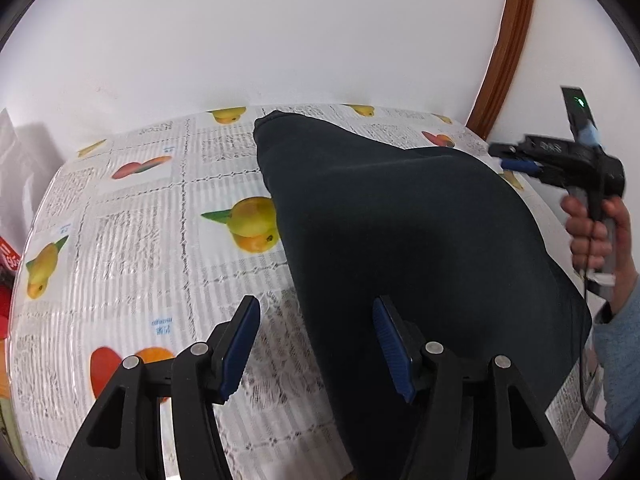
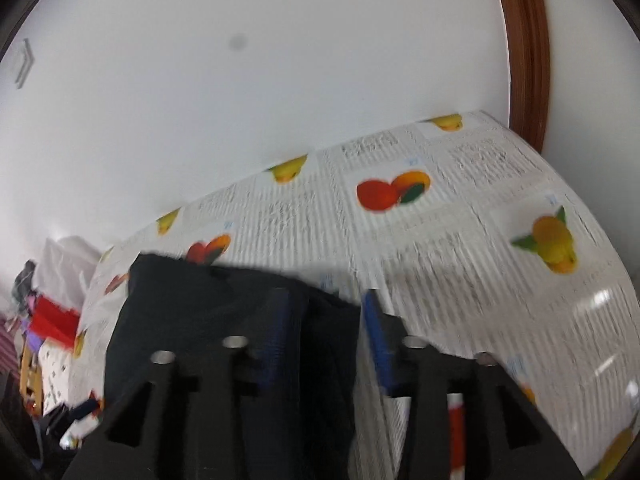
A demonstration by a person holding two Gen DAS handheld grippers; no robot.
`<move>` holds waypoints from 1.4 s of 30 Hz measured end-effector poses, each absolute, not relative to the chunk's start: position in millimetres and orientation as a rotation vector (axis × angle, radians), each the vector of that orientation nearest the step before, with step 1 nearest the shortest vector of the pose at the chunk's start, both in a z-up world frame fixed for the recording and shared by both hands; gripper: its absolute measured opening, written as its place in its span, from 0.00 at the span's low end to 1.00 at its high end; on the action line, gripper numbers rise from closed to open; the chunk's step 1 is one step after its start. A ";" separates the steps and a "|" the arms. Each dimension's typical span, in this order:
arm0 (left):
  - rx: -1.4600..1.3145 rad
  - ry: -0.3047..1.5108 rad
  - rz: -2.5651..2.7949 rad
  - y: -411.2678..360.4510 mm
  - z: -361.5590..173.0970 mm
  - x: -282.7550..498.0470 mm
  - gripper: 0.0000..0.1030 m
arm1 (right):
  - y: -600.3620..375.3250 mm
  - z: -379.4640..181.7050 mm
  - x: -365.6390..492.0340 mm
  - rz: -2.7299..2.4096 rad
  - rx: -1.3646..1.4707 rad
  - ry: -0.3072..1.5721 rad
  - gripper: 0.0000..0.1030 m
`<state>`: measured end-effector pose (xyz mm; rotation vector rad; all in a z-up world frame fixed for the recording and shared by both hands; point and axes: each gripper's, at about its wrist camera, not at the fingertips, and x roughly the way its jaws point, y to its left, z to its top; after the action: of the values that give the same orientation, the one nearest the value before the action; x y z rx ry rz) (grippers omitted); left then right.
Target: Fold small clothes
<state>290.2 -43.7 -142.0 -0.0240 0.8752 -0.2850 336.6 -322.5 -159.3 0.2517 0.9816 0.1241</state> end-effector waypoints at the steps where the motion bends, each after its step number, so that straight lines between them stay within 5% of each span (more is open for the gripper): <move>1: -0.034 0.877 -0.287 -42.7 -141.4 287.5 0.54 | -324.1 -160.3 329.2 0.135 0.256 0.993 0.45; 5: -0.055 0.888 -0.291 -42.4 -141.2 281.5 0.55 | -317.0 -174.6 314.0 0.186 0.256 1.033 0.44; 6: -0.053 0.892 -0.287 -43.0 -141.5 280.5 0.55 | -313.6 -179.2 315.6 0.187 0.252 1.041 0.38; 7: -0.050 0.894 -0.282 -43.6 -142.1 279.5 0.55 | -310.3 -182.2 317.4 0.208 0.253 1.041 0.12; 8: -0.040 0.898 -0.269 -44.7 -143.4 278.8 0.56 | -307.4 -181.8 317.9 0.275 0.260 1.027 0.03; 11: -0.030 0.907 -0.242 -45.8 -147.2 279.8 0.58 | -314.0 -158.9 299.1 0.275 0.232 0.853 0.02; 15: -0.024 0.911 -0.228 -46.2 -145.2 274.8 0.57 | -308.6 -175.7 304.8 0.188 0.160 0.993 0.02; 21: -0.017 0.899 -0.216 -46.4 -141.8 260.9 0.56 | -306.8 -141.6 265.6 0.057 0.065 0.955 0.10; 27: -0.022 0.894 -0.230 -44.6 -138.3 238.7 0.56 | -309.2 -129.2 189.2 0.076 -0.038 0.933 0.48; 42: 0.082 0.931 -0.351 -48.4 -159.1 154.1 0.56 | -313.9 -166.0 88.7 0.166 -0.194 0.990 0.52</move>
<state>154.1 -48.4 -159.1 0.0819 0.9306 -0.3512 88.7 -313.9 -166.0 -0.1942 0.9904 0.1656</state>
